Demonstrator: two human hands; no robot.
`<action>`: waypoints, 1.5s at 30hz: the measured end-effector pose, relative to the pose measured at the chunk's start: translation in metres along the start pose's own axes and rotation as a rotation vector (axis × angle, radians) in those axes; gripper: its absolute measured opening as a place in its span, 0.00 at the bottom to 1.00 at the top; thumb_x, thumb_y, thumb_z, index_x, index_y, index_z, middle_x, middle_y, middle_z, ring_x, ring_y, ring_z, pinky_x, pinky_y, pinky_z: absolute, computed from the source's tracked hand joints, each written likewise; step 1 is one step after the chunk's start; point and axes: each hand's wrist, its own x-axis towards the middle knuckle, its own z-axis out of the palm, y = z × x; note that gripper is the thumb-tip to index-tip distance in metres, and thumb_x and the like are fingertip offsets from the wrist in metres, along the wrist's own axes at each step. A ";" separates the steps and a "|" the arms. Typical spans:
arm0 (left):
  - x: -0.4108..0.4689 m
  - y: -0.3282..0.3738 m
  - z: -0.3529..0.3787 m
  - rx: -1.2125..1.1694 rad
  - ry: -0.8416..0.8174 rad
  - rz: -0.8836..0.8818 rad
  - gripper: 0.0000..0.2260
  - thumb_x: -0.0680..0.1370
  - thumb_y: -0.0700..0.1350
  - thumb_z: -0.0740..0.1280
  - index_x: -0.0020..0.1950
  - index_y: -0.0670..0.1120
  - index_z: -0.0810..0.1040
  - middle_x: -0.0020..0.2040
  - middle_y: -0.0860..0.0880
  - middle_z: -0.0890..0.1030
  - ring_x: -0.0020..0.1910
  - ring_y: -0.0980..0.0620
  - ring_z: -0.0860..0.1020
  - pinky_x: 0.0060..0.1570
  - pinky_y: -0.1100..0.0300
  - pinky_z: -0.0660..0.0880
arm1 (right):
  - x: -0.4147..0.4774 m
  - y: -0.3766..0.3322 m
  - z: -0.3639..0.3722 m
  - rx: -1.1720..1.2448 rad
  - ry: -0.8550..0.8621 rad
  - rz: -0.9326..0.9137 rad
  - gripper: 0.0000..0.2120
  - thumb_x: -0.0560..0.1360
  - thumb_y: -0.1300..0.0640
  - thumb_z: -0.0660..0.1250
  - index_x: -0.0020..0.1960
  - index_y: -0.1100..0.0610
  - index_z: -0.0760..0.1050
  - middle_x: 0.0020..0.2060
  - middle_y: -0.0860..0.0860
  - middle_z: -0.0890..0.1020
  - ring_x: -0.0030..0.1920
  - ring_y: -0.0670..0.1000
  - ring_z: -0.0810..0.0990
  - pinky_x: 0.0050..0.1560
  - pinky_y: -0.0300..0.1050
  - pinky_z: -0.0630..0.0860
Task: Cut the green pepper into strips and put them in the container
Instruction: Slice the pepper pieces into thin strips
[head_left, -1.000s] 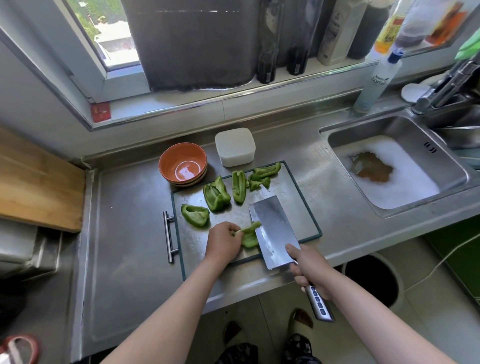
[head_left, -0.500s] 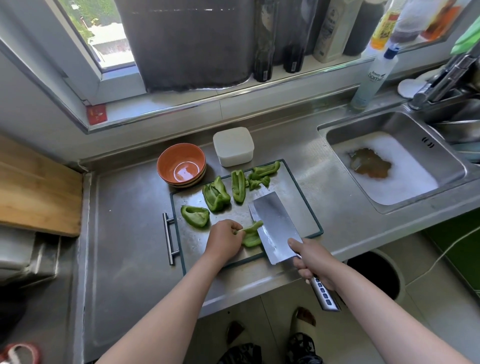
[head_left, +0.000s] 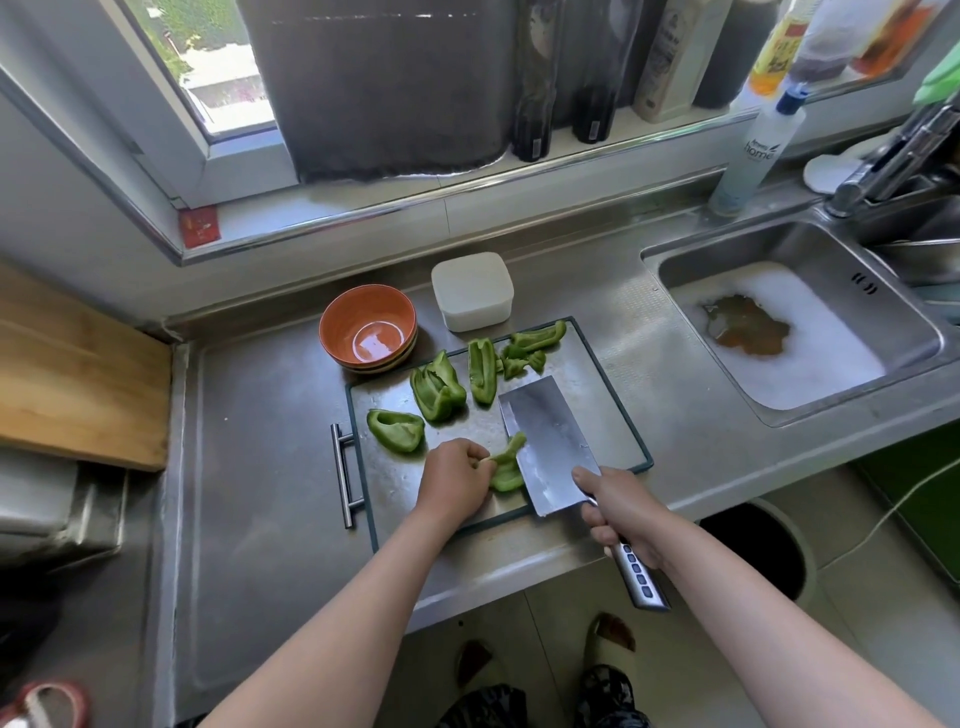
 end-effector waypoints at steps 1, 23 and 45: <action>0.000 0.001 -0.001 -0.021 0.003 -0.011 0.03 0.75 0.44 0.70 0.41 0.50 0.80 0.36 0.49 0.84 0.37 0.49 0.83 0.45 0.50 0.82 | 0.000 0.000 -0.001 -0.009 -0.006 0.000 0.12 0.85 0.48 0.56 0.59 0.56 0.71 0.26 0.49 0.63 0.21 0.48 0.58 0.24 0.38 0.63; -0.005 0.004 -0.012 -0.154 -0.029 -0.147 0.05 0.73 0.44 0.74 0.44 0.43 0.80 0.33 0.45 0.84 0.32 0.49 0.83 0.42 0.52 0.83 | 0.003 -0.008 -0.010 -0.066 -0.005 -0.031 0.11 0.84 0.48 0.57 0.54 0.56 0.70 0.26 0.49 0.63 0.23 0.49 0.57 0.28 0.40 0.63; -0.005 0.004 0.003 -0.048 0.129 0.012 0.14 0.76 0.35 0.67 0.61 0.45 0.79 0.57 0.46 0.79 0.46 0.54 0.77 0.44 0.68 0.70 | 0.009 -0.027 -0.038 -0.206 0.124 -0.234 0.14 0.84 0.50 0.61 0.42 0.55 0.64 0.23 0.49 0.67 0.22 0.49 0.60 0.27 0.39 0.58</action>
